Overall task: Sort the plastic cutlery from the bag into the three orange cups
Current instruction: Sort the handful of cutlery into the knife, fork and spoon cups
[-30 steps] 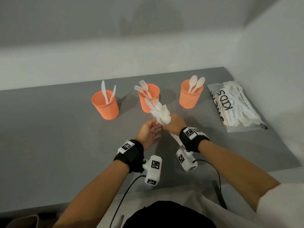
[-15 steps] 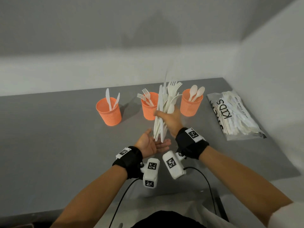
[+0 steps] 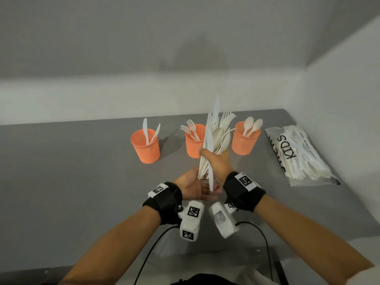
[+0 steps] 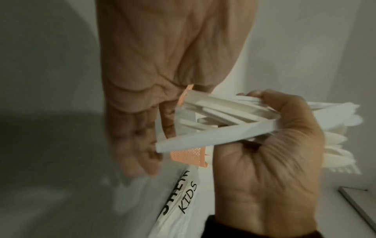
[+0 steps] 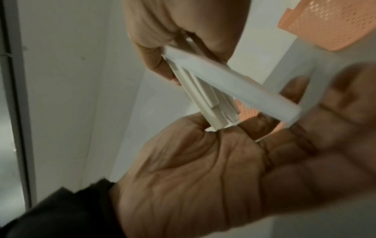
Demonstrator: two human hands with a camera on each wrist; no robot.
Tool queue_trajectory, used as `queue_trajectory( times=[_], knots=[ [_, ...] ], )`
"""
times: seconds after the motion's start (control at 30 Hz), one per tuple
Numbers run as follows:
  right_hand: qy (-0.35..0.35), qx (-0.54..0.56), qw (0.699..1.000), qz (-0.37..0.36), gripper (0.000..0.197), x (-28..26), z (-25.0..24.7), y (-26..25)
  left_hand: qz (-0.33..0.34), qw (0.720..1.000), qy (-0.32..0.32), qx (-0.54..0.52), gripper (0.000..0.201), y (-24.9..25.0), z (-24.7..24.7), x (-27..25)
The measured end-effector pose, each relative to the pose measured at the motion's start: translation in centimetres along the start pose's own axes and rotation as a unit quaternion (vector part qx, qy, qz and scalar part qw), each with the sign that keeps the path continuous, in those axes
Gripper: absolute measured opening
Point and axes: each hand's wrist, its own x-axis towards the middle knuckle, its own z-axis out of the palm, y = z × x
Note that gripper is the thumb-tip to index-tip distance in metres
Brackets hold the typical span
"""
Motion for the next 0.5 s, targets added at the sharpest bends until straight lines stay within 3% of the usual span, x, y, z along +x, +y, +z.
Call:
queue_trajectory(
  times=[0.1,0.2,0.33,0.5],
  knots=[
    [-0.010,-0.007,1.000,-0.013,0.014,-0.3,0.5,0.4,0.028,0.999,-0.013,-0.026,0.052,0.4,0.1,-0.2],
    [-0.004,-0.001,1.000,-0.013,0.028,-0.6,1.0,0.8,0.058,0.997,-0.010,-0.053,0.040,1.2,0.2,-0.7],
    [-0.025,0.019,0.999,-0.021,0.024,-0.6,0.9,0.9,0.066,0.995,0.000,-0.079,0.039,1.4,-0.5,-1.3],
    [-0.071,0.047,0.995,0.042,0.039,-0.3,1.0,2.0,0.044,0.996,0.017,-0.074,0.033,0.8,-1.2,-1.5]
  ],
)
